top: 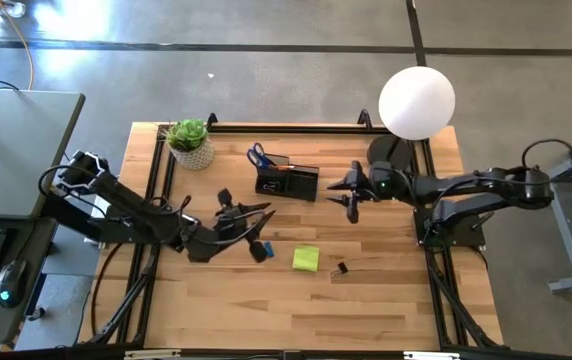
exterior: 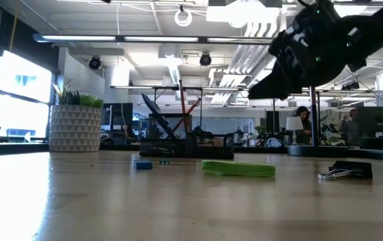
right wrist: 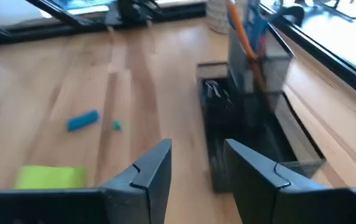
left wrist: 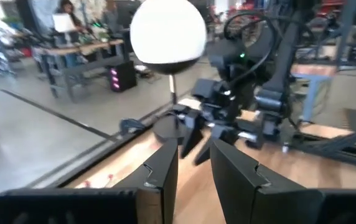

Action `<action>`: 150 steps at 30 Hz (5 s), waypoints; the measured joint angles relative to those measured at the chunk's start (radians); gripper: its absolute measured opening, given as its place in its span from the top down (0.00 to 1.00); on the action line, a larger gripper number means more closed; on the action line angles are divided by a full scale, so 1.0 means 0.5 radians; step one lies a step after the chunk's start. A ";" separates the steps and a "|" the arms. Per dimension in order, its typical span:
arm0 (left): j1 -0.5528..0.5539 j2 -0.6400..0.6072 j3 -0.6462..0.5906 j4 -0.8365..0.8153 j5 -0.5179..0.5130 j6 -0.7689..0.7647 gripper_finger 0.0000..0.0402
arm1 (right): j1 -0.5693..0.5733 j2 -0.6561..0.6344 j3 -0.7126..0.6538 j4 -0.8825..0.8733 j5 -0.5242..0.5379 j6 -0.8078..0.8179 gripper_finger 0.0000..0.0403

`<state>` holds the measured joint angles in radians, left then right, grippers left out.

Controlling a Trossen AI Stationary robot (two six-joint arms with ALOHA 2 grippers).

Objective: Pick and place office supplies into organizer
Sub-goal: Put the blue binder clip into the black desk organizer

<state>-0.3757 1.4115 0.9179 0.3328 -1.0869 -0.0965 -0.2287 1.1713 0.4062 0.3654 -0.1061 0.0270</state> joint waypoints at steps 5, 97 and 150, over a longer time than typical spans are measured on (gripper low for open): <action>0.120 0.006 -0.001 -0.108 0.223 -0.163 0.79 | 0.000 0.128 -0.067 0.163 -0.097 0.038 0.65; 0.495 0.763 0.003 -0.950 1.307 -1.264 0.79 | 0.595 0.101 0.101 -0.262 -0.567 -0.457 0.65; 0.504 0.901 -0.003 -0.882 1.216 -1.228 1.00 | 0.575 0.102 -0.129 0.130 -0.364 -0.381 0.65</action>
<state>-0.1238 1.8618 0.9163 -0.1081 -0.4787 -0.7103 0.0589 1.2221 0.3416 0.4305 -0.2879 -0.1638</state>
